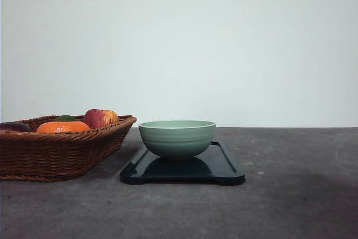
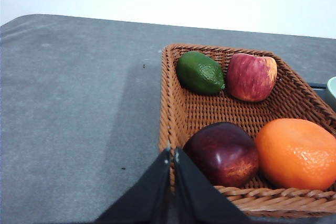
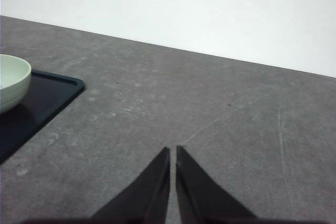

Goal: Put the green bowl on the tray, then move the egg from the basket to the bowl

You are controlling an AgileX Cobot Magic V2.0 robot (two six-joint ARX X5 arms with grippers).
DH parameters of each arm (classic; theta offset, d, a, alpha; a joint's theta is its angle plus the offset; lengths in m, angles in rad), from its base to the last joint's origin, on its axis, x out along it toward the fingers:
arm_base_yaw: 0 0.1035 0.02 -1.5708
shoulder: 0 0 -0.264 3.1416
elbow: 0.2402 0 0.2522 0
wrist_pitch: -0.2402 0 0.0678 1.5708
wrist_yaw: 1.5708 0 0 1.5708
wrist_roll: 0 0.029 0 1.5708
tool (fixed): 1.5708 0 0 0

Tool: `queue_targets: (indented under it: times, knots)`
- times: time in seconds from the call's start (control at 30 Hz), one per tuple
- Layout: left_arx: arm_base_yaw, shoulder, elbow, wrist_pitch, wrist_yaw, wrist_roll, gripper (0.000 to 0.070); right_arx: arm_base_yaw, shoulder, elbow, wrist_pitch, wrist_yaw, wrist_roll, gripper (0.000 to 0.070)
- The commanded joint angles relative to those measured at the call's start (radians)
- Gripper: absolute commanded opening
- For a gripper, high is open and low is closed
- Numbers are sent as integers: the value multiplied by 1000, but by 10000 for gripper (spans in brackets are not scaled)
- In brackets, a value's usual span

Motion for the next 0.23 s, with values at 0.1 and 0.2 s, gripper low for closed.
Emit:
queue_targets:
  times: [0.1, 0.2]
  knots:
    - [0, -2, -19, -5, 2, 14, 0, 1, -2, -4, 13, 4, 11, 13]
    - [0, -2, -19, -5, 2, 14, 0, 1, -2, -4, 13, 4, 11, 13]
